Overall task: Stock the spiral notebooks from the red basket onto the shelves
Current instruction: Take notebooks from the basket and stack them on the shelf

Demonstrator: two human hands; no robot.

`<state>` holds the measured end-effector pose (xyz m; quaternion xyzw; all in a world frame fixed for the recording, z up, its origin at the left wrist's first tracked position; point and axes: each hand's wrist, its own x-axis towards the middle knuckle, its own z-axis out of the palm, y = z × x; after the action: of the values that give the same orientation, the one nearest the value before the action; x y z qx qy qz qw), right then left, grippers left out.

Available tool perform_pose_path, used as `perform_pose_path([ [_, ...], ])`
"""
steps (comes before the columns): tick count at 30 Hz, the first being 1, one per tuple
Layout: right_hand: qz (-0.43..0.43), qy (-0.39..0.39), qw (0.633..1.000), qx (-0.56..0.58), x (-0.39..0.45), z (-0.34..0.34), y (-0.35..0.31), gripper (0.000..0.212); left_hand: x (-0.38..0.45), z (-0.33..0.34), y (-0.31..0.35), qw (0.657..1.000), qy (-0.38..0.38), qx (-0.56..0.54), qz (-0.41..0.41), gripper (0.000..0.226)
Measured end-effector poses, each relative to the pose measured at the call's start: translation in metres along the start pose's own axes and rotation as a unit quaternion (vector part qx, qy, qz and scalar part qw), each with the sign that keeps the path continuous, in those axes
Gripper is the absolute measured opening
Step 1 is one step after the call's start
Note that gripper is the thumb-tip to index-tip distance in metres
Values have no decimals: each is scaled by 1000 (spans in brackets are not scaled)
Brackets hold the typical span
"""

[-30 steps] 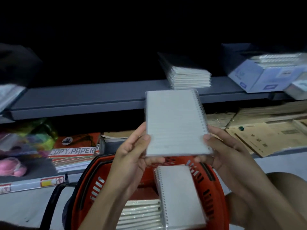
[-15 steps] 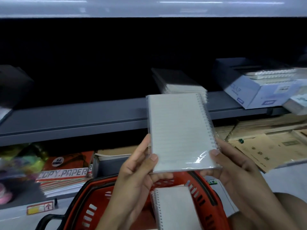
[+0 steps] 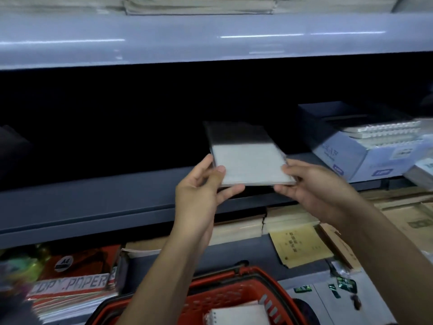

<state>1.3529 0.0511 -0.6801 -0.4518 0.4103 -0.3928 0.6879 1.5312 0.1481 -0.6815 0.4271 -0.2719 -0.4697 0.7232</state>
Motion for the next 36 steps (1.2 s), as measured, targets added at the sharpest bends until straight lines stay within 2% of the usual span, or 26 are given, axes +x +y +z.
perform_pose_path([
  [4, 12, 28, 999, 27, 11, 2, 5, 25, 3, 3, -5, 996, 36, 81, 30, 50],
  [7, -63, 57, 995, 55, -1, -7, 14, 47, -2, -2, -12, 983, 41, 158, 79, 56],
  [9, -103, 71, 992, 4, -10, -10, 21, 55, -2, -5, -18, 977, 53, 179, 105, 48],
  [13, -155, 110, 978, -82, -9, -9, 28, 43, 6, -3, -32, 963, 89, 209, 146, 35],
  [18, -152, 162, 969, -108, 24, -10, 22, 50, 32, 9, -40, 941, 119, 251, 193, 31],
  [22, -127, 172, 965, -149, 52, -7, 14, 50, 61, 14, -42, 934, 141, 264, 193, 34],
  [27, -113, 162, 970, -141, 67, -5, 8, 54, 72, 14, -41, 935, 133, 268, 189, 36],
  [32, -166, 193, 957, -142, 50, 2, 15, 57, 62, 0, -35, 938, 118, 270, 183, 39],
  [36, -209, 182, 945, -173, 16, 16, 25, 51, 42, -20, -29, 936, 105, 282, 182, 34],
])
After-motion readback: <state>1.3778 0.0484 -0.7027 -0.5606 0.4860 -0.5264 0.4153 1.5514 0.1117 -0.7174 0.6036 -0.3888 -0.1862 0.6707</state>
